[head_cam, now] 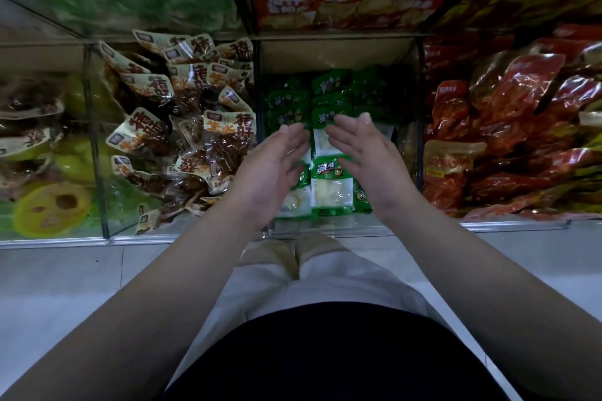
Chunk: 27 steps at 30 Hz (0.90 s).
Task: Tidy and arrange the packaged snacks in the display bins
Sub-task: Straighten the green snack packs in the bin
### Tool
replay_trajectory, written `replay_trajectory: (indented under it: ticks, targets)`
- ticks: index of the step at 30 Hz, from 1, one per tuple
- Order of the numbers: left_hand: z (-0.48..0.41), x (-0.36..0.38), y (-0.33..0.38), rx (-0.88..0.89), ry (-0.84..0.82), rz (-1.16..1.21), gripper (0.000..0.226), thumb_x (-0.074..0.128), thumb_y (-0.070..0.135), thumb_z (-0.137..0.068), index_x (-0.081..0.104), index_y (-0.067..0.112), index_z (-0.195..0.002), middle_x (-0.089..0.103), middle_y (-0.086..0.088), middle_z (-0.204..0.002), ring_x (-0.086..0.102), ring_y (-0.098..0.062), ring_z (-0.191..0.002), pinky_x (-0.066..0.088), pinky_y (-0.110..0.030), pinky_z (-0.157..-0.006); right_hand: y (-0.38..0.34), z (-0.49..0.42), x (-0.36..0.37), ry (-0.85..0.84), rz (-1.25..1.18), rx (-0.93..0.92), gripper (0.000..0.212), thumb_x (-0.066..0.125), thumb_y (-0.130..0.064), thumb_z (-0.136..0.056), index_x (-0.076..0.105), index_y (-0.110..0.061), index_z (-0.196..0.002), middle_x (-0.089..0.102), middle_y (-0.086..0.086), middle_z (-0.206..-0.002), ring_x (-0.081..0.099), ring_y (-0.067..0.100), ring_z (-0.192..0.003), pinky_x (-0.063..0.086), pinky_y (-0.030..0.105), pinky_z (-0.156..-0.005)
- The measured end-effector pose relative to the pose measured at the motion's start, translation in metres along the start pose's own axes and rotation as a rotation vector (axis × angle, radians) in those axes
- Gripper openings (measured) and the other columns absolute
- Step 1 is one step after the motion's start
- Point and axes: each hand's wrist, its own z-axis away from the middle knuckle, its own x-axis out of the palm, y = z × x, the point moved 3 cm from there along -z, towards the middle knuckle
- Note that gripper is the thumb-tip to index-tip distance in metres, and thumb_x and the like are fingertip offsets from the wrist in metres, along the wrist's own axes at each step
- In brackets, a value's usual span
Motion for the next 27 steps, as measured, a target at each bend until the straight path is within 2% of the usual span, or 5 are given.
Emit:
replay_trajectory:
  ticks: [8, 14, 17, 24, 27]
  targets:
    - [0.028, -0.005, 0.051, 0.108, -0.087, 0.069, 0.053, 0.023, 0.039, -0.103, 0.031, 0.013, -0.149, 0.038, -0.003, -0.154, 0.037, -0.015, -0.140, 0.032, -0.028, -0.107, -0.049, 0.016, 0.021, -0.057, -0.093, -0.109, 0.067, 0.028, -0.062, -0.087, 0.050, -0.022, -0.136, 0.058, -0.004, -0.134, 0.054, 0.004, -0.123, 0.040, 0.031, -0.109]
    - [0.044, -0.014, 0.082, 0.191, -0.080, 0.076, 0.049, 0.025, 0.035, -0.104, 0.037, 0.013, -0.146, 0.044, -0.002, -0.149, 0.039, -0.015, -0.139, 0.031, -0.031, -0.112, -0.077, 0.025, 0.042, -0.111, -0.130, -0.200, 0.056, 0.029, -0.065, -0.087, 0.053, -0.031, -0.124, 0.062, -0.009, -0.127, 0.056, 0.002, -0.121, 0.042, 0.027, -0.106]
    - [0.050, -0.020, 0.095, 0.225, -0.093, 0.092, 0.050, 0.025, 0.036, -0.104, 0.037, 0.013, -0.147, 0.045, -0.001, -0.148, 0.039, -0.015, -0.139, 0.031, -0.032, -0.112, -0.090, 0.028, 0.053, -0.128, -0.133, -0.233, 0.063, 0.034, -0.070, -0.081, 0.053, -0.029, -0.126, 0.062, -0.010, -0.125, 0.057, 0.001, -0.120, 0.043, 0.025, -0.103]
    - [0.060, -0.031, 0.124, 0.298, -0.148, 0.127, 0.050, 0.027, 0.039, -0.102, 0.041, 0.016, -0.143, 0.054, 0.006, -0.136, 0.047, -0.008, -0.127, 0.036, -0.027, -0.104, -0.115, 0.032, 0.071, -0.147, -0.139, -0.312, 0.059, 0.026, -0.058, -0.088, 0.052, -0.025, -0.129, 0.060, -0.003, -0.134, 0.056, 0.003, -0.122, 0.039, 0.031, -0.109]
    - [0.064, -0.036, 0.136, 0.334, -0.157, 0.133, 0.049, 0.026, 0.038, -0.103, 0.042, 0.015, -0.143, 0.055, 0.006, -0.134, 0.044, -0.011, -0.134, 0.036, -0.028, -0.105, -0.126, 0.034, 0.078, -0.154, -0.131, -0.346, 0.061, 0.026, -0.059, -0.088, 0.051, -0.024, -0.132, 0.057, -0.003, -0.137, 0.055, 0.003, -0.123, 0.039, 0.032, -0.110]
